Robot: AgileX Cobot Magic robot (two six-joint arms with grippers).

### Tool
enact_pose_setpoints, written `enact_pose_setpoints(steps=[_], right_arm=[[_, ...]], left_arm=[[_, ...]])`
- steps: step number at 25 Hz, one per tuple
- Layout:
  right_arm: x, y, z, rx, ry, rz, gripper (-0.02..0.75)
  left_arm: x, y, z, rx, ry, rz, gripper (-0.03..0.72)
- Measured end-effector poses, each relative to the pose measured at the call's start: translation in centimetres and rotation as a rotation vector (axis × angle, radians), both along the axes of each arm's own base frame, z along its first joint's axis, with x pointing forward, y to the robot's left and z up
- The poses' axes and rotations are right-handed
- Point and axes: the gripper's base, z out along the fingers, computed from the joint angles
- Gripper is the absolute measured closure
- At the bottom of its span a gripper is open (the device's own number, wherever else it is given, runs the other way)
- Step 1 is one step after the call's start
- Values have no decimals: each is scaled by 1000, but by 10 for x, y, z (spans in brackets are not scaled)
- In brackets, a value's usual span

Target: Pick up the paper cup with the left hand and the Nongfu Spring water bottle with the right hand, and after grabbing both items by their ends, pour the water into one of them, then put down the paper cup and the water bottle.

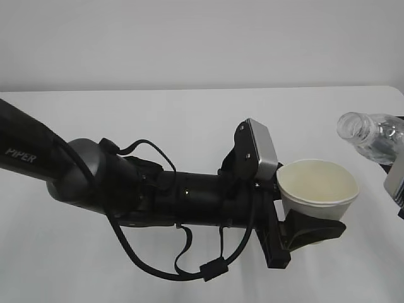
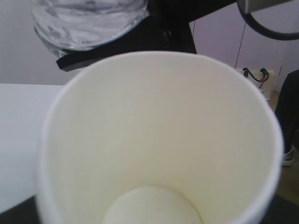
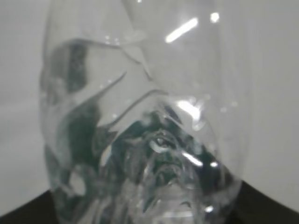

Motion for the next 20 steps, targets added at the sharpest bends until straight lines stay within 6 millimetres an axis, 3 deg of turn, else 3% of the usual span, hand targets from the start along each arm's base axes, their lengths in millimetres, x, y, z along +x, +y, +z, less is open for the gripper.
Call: enact_pose_setpoints(steps=[20], right_arm=[[0,1,1,-142,-46,61,337]], left_arm=[[1,1,-5,47,16,18,225]])
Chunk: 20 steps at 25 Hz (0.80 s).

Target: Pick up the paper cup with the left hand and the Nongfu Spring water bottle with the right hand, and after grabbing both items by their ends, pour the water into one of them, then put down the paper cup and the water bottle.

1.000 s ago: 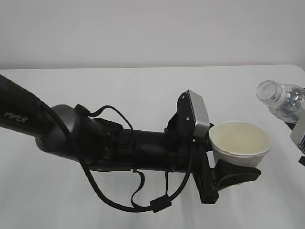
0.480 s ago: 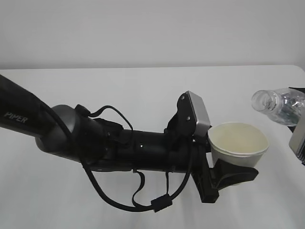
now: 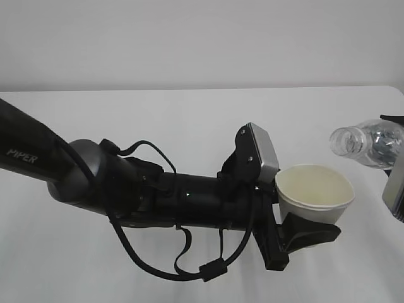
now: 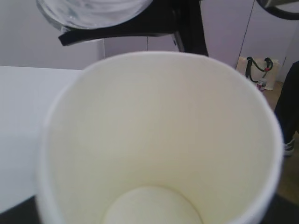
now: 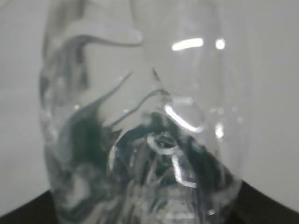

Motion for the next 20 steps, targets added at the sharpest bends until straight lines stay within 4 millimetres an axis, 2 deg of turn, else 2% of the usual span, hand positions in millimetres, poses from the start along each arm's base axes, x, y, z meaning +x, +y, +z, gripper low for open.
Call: enact_pose_setpoints(steps=[20], right_arm=[[0,-1,0,-150,-40,41,337]], left_arm=[[-3,0,-2,18,-16,-36,225]])
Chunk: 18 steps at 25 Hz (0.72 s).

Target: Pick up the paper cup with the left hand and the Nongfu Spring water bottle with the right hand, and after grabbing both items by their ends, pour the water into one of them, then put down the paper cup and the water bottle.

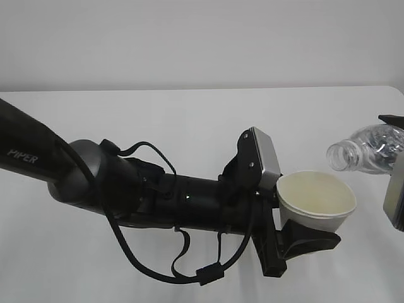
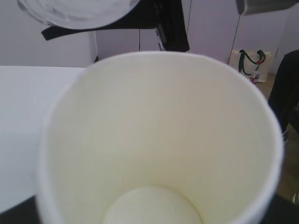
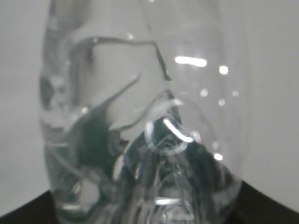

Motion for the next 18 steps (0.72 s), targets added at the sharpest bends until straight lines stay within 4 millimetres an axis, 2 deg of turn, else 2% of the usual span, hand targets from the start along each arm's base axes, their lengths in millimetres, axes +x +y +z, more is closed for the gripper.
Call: enact_pose_setpoints(steps=[18], right_arm=[[0,0,1,-38,-25,11,337]], left_arm=[[0,0,0,0,0,0,225]])
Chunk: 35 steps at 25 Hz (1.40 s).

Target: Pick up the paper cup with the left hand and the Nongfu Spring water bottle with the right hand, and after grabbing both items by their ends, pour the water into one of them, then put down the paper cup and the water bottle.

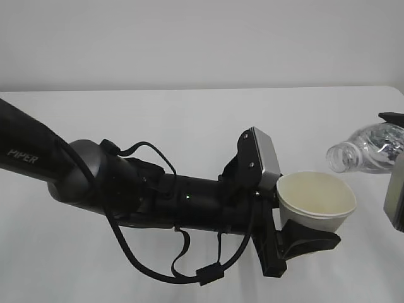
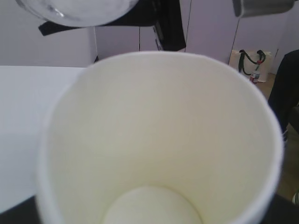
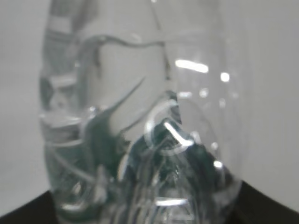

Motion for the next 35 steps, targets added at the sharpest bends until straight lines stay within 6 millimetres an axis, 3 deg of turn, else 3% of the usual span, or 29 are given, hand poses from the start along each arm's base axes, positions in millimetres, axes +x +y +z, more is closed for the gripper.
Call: enact_pose_setpoints(steps=[35], right_arm=[[1,0,3,-56,-50,18,337]], left_arm=[[0,0,0,0,0,0,225]])
